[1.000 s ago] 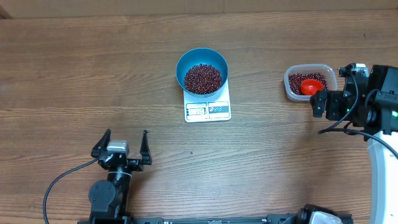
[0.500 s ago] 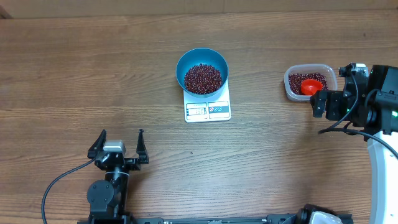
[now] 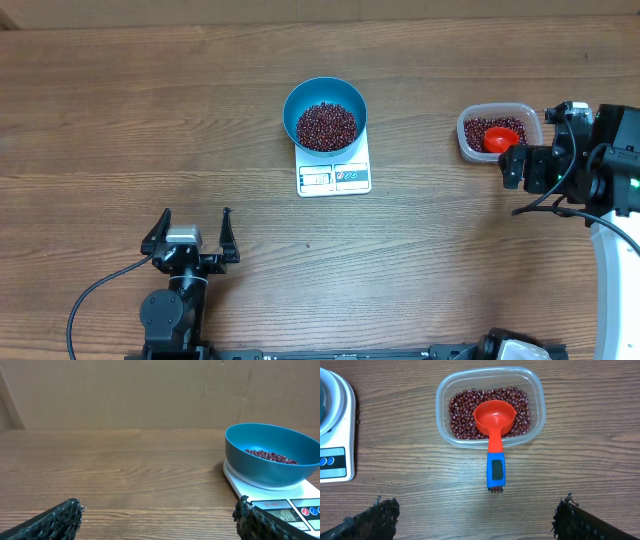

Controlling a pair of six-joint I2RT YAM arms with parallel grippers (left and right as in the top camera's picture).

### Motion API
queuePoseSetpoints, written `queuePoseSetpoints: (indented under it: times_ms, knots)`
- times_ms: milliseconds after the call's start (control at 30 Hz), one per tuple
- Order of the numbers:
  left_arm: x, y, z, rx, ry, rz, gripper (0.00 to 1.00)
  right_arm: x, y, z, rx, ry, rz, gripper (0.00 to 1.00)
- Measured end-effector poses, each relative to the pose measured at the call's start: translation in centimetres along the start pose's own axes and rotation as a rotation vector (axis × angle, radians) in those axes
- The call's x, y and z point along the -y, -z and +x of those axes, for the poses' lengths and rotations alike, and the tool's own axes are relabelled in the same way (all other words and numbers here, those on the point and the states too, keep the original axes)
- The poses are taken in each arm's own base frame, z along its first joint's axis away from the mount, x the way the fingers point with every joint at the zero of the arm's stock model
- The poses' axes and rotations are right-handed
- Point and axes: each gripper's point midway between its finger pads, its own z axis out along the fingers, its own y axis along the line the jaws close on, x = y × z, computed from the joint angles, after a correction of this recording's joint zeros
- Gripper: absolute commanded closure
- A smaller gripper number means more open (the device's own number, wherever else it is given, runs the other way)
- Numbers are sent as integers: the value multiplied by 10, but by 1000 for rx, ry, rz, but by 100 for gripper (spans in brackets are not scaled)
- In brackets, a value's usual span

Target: Scoop item into bowl and weigh 150g on scale

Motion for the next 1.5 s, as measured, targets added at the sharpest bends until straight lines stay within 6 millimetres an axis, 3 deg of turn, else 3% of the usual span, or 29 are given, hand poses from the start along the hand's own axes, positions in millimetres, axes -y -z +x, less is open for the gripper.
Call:
queuePoseSetpoints:
  times_ms: [600, 900, 967, 1167, 1500]
  knots:
    - [0, 0, 0, 0, 0, 0, 0, 0, 0, 2, -7, -1, 2, 0]
    - [0, 0, 0, 0, 0, 0, 0, -4, 25, -2, 62, 11, 15, 0]
    - [0, 0, 0, 0, 0, 0, 0, -5, 32, -6, 96, 17, 15, 0]
    - [0, 0, 0, 0, 0, 0, 0, -20, 55, -46, 349, 77, -42, 0]
    - [0, 0, 0, 0, 0, 0, 1, -49, 58, -73, 704, 130, -202, 0]
